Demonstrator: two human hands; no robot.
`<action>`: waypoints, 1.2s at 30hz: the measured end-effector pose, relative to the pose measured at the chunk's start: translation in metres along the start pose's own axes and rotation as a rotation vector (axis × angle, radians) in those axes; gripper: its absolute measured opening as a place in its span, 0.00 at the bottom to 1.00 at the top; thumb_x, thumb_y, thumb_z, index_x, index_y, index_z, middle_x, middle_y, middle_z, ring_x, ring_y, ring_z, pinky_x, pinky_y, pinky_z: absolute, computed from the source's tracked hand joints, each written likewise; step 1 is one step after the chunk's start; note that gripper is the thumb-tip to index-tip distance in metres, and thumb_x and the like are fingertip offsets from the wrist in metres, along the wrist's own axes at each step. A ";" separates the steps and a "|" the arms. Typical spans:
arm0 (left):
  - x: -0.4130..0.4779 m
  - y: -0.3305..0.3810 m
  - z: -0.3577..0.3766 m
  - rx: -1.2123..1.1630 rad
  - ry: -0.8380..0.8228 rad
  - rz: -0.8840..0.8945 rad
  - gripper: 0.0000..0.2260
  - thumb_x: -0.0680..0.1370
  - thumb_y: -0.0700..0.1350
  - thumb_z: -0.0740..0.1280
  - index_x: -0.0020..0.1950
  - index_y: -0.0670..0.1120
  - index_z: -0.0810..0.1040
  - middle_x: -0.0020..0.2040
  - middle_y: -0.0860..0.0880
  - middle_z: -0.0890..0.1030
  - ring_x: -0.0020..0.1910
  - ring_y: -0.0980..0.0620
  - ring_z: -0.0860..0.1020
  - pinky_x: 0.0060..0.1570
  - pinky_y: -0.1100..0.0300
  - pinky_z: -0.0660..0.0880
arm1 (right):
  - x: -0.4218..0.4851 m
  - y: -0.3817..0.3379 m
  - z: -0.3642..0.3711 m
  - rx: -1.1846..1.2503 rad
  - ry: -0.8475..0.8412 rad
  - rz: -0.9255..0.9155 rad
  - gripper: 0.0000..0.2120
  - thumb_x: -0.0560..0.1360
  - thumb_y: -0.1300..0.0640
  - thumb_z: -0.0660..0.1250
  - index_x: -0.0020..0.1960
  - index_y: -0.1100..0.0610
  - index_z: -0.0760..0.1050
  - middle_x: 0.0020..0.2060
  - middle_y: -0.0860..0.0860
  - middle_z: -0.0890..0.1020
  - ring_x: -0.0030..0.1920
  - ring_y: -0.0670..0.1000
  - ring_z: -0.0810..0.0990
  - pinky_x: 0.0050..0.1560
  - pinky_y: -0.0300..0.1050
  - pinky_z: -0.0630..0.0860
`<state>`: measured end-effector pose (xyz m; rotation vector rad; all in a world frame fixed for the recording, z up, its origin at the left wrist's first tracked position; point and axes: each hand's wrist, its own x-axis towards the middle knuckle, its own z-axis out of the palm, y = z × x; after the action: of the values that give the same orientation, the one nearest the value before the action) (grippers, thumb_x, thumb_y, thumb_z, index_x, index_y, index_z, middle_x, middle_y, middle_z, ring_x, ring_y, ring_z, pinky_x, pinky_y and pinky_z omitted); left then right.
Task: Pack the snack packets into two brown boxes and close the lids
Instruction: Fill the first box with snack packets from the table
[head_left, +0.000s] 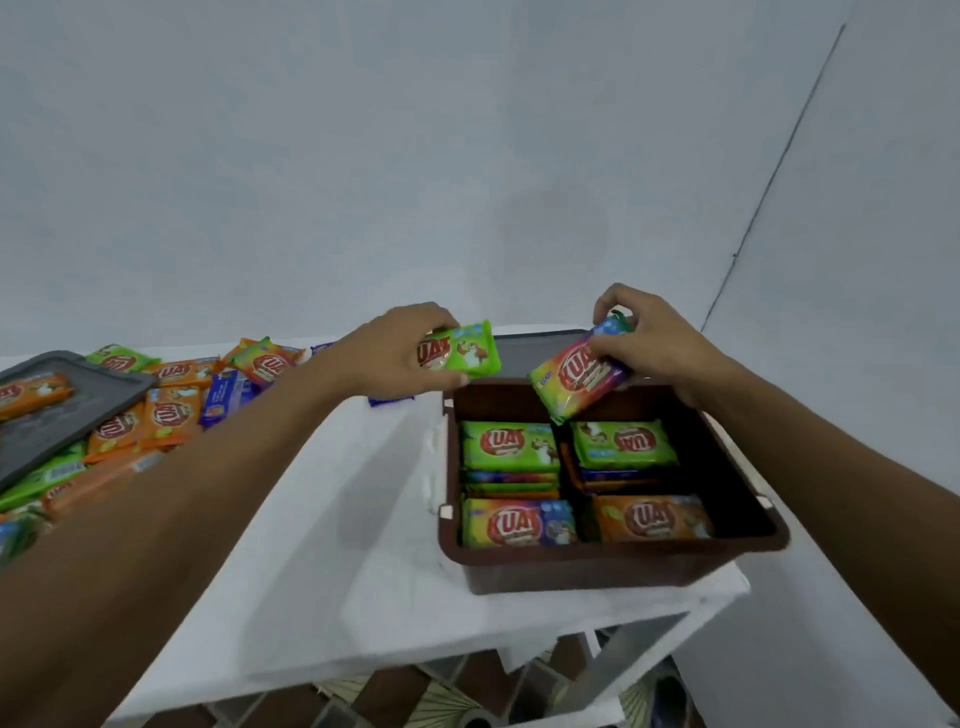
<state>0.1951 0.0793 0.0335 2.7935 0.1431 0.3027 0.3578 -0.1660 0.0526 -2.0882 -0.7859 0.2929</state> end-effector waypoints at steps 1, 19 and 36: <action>0.002 0.012 0.006 0.060 -0.027 0.031 0.32 0.66 0.70 0.62 0.62 0.51 0.73 0.51 0.57 0.73 0.49 0.54 0.74 0.48 0.55 0.73 | -0.004 0.008 -0.007 -0.069 0.019 -0.010 0.09 0.70 0.57 0.71 0.47 0.53 0.72 0.46 0.53 0.80 0.44 0.52 0.82 0.33 0.44 0.78; 0.006 0.082 0.087 0.433 -0.127 0.081 0.28 0.74 0.62 0.67 0.69 0.49 0.73 0.61 0.51 0.72 0.60 0.51 0.72 0.49 0.54 0.74 | -0.032 0.099 -0.013 -0.928 -0.022 -0.475 0.12 0.75 0.46 0.63 0.51 0.52 0.80 0.51 0.50 0.78 0.51 0.51 0.75 0.48 0.46 0.73; 0.007 0.081 0.093 0.487 -0.124 0.104 0.33 0.70 0.59 0.73 0.70 0.50 0.67 0.64 0.50 0.70 0.61 0.51 0.71 0.48 0.58 0.71 | -0.024 0.098 -0.004 -0.987 -0.261 -0.418 0.25 0.69 0.38 0.70 0.58 0.46 0.63 0.54 0.45 0.78 0.51 0.49 0.78 0.47 0.45 0.76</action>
<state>0.2276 -0.0251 -0.0240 3.2999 0.0450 0.1284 0.3826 -0.2262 -0.0248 -2.7046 -1.7528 -0.0946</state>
